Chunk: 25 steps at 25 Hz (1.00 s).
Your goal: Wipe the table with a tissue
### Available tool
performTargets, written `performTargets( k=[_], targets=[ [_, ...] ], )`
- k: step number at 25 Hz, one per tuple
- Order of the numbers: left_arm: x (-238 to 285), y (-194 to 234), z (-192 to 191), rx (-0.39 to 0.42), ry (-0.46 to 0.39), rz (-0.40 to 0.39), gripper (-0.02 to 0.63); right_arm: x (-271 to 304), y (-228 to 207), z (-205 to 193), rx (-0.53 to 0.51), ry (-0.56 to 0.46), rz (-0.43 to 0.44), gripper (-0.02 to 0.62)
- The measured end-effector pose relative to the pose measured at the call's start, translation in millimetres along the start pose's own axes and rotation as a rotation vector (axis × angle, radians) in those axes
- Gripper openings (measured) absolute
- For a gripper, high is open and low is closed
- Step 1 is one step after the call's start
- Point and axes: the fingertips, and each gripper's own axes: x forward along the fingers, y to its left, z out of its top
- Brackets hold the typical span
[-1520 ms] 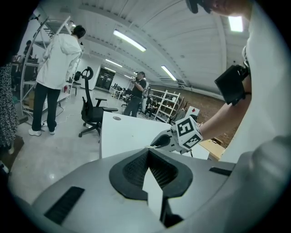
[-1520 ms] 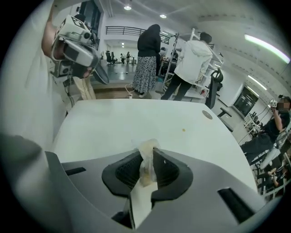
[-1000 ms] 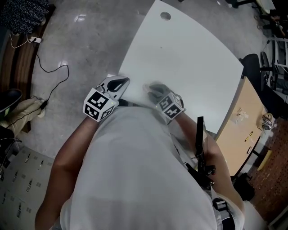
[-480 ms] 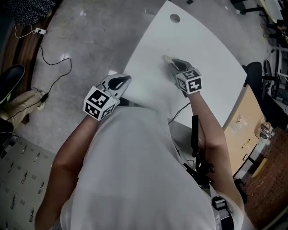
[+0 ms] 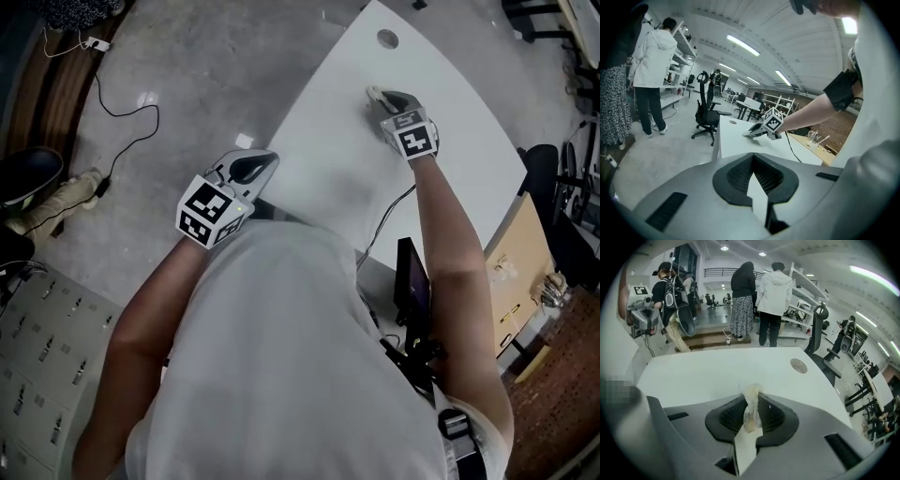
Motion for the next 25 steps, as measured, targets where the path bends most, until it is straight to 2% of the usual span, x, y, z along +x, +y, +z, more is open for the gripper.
performTargets(
  k=[7, 12, 19, 25],
  targets=[
    [1, -3, -3, 0.0, 0.006, -0.015, 0.008, -2, 22, -5, -0.149, 0.038, 0.017, 0.064],
    [0, 2, 0, 0.005, -0.004, -0.018, 0.008, -7, 50, -7, -0.155, 0.023, 0.071, 0.064],
    [-7, 0, -4, 0.014, -0.01, -0.024, 0.008, -28, 124, -15, -0.163, -0.024, 0.149, 0.064],
    [-12, -8, -4, 0.03, -0.017, -0.035, 0.008, -52, 193, -31, -0.204, -0.056, 0.258, 0.064]
  ],
)
